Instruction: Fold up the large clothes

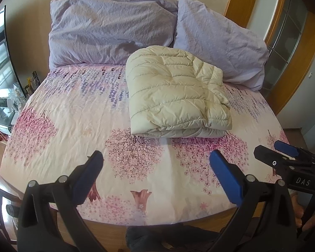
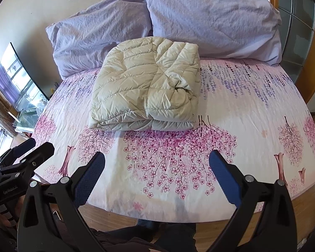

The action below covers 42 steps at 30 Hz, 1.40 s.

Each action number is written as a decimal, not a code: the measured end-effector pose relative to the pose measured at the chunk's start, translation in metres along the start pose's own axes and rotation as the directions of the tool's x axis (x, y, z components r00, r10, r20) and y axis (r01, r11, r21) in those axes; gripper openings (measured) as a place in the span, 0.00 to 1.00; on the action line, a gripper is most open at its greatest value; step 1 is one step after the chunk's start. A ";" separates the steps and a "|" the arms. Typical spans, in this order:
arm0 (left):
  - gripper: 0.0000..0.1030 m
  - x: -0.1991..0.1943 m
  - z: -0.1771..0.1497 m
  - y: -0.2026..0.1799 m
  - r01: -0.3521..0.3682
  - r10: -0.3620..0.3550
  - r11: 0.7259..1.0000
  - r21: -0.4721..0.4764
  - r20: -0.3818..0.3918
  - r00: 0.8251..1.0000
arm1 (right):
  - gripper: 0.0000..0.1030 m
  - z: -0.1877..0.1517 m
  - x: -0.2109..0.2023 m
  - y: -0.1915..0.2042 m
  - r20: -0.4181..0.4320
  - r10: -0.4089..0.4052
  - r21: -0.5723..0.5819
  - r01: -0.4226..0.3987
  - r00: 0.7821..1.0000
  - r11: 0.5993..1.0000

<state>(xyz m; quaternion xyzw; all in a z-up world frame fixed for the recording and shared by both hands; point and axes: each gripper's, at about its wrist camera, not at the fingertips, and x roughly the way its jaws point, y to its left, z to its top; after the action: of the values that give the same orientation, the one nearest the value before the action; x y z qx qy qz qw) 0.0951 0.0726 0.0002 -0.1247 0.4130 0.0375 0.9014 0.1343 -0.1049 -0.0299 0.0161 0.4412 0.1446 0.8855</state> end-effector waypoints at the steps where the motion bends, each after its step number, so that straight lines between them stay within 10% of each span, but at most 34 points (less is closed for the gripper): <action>1: 0.98 0.000 0.000 0.000 0.001 -0.001 1.000 0.000 0.000 1.000 | 0.98 0.000 0.000 0.000 0.000 0.000 0.002 0.000 1.000 1.000; 42: 0.98 0.005 0.000 -0.005 0.027 -0.027 1.000 -0.011 -0.008 1.000 | 0.98 0.001 -0.002 -0.004 0.005 0.003 0.018 -0.003 1.000 1.000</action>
<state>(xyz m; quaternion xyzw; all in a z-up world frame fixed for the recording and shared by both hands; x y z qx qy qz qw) 0.0995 0.0677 -0.0024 -0.1353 0.4148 0.0271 0.8994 0.1349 -0.1090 -0.0289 0.0252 0.4402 0.1420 0.8862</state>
